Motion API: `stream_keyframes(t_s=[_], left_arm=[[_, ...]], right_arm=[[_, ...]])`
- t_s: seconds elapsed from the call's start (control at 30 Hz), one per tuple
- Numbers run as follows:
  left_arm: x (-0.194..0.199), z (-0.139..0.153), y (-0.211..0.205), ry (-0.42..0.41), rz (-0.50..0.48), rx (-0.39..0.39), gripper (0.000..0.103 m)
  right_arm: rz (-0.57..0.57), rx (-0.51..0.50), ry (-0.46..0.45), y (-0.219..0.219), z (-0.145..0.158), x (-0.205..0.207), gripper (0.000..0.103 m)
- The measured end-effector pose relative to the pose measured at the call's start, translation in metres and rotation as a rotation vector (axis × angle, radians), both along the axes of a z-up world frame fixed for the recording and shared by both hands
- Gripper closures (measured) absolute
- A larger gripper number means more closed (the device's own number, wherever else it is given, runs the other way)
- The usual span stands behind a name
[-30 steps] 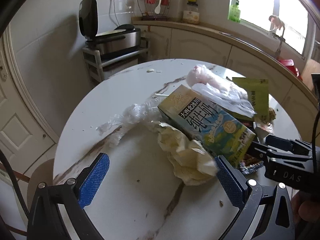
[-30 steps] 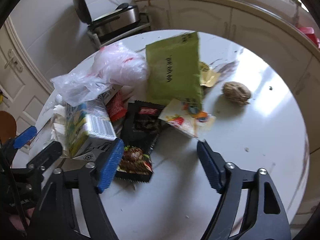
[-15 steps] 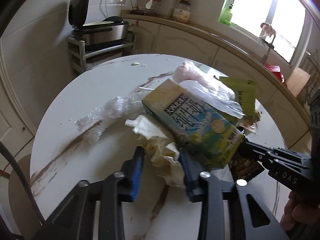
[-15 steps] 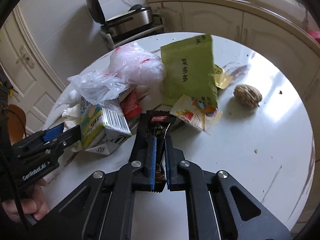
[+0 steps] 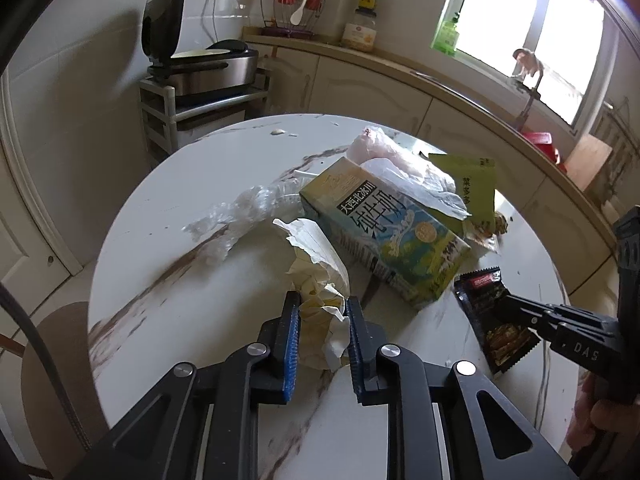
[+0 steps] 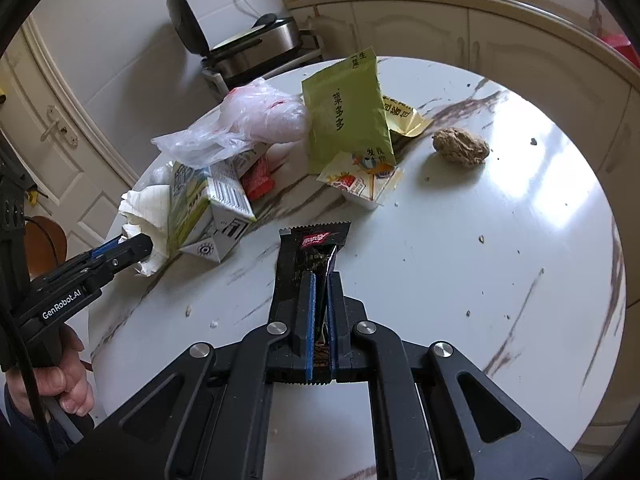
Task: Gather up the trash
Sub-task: 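Carry the tissue and snack wrapper over the wastebasket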
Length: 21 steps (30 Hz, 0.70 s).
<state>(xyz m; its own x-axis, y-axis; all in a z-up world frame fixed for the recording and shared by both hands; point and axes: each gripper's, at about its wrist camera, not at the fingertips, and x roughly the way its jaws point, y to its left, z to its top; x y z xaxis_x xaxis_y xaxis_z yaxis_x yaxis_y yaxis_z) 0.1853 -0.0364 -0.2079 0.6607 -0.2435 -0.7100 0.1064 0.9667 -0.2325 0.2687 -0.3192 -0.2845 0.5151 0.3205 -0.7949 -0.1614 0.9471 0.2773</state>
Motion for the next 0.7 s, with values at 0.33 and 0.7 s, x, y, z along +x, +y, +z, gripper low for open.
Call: stream_keyframes(t_s=[0.33, 0.7], left_arm=[[-0.042, 0.024, -0.017, -0.048, -0.044, 0.065, 0.086], [-0.074, 0.057, -0.047, -0.11, -0.12, 0.077, 0.086]], right_arm=[[-0.002, 0.01, -0.031, -0.006, 0.012, -0.018, 0.1], [-0.045, 0.02, -0.081, -0.027, 0.035, -0.041, 0.1]])
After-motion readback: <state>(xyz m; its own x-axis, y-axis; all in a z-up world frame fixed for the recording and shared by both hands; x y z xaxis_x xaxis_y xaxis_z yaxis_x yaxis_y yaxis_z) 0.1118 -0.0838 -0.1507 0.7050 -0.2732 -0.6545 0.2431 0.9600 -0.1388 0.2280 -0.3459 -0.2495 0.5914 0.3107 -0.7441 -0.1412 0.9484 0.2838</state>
